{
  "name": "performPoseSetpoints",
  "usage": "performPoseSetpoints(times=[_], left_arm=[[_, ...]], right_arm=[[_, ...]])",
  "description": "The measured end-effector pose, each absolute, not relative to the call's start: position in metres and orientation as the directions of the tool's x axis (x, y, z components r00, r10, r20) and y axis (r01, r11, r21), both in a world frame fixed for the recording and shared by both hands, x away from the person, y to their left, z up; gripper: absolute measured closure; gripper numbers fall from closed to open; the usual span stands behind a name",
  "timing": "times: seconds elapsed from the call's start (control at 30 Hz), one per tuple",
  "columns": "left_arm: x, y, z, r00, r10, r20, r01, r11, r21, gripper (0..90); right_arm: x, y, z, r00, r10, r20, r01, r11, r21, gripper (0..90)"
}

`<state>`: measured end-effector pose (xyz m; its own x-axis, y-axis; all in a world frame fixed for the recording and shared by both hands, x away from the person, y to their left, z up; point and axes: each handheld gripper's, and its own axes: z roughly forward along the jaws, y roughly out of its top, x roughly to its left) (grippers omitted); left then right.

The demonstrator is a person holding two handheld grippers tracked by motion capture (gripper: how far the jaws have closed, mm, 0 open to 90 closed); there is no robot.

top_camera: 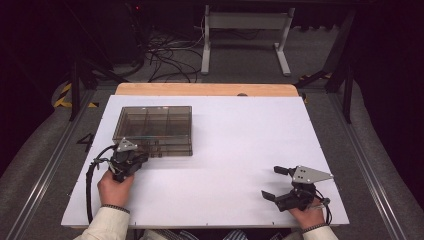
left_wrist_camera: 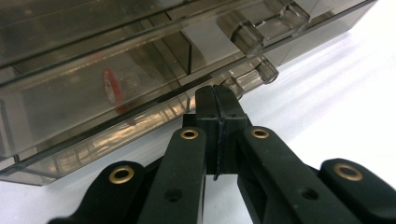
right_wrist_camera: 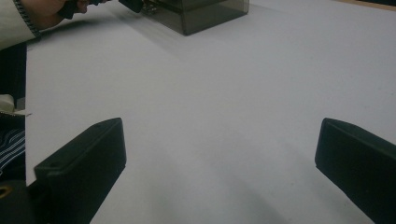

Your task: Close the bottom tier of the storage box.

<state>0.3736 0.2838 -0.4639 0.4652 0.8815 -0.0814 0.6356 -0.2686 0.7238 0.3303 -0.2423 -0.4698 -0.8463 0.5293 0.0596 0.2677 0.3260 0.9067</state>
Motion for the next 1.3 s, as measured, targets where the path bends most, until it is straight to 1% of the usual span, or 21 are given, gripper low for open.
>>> performPoseSetpoints(times=[0.3, 0.83, 1.07, 1.3], left_arm=[[0.378, 0.281, -0.465, 0.47, 0.88, -0.063, 0.636, -0.289, 0.716, 89.9], [0.377, 0.28, -0.462, 0.478, 0.876, -0.073, 0.638, -0.288, 0.714, 89.8], [0.369, 0.282, -0.456, 0.512, 0.852, -0.11, 0.626, -0.283, 0.726, 82.9], [0.364, 0.279, -0.451, 0.527, 0.843, -0.106, 0.615, -0.292, 0.733, 79.1]], right_arm=[[0.33, -0.242, -0.47, -0.846, 0.529, 0.059, 0.268, 0.326, 0.906, 2.5], [0.331, -0.242, -0.47, -0.847, 0.528, 0.064, 0.273, 0.328, 0.904, 2.5], [0.331, -0.242, -0.47, -0.849, 0.525, 0.067, 0.276, 0.332, 0.902, 2.4], [0.332, -0.241, -0.47, -0.85, 0.523, 0.067, 0.276, 0.334, 0.901, 2.4]])
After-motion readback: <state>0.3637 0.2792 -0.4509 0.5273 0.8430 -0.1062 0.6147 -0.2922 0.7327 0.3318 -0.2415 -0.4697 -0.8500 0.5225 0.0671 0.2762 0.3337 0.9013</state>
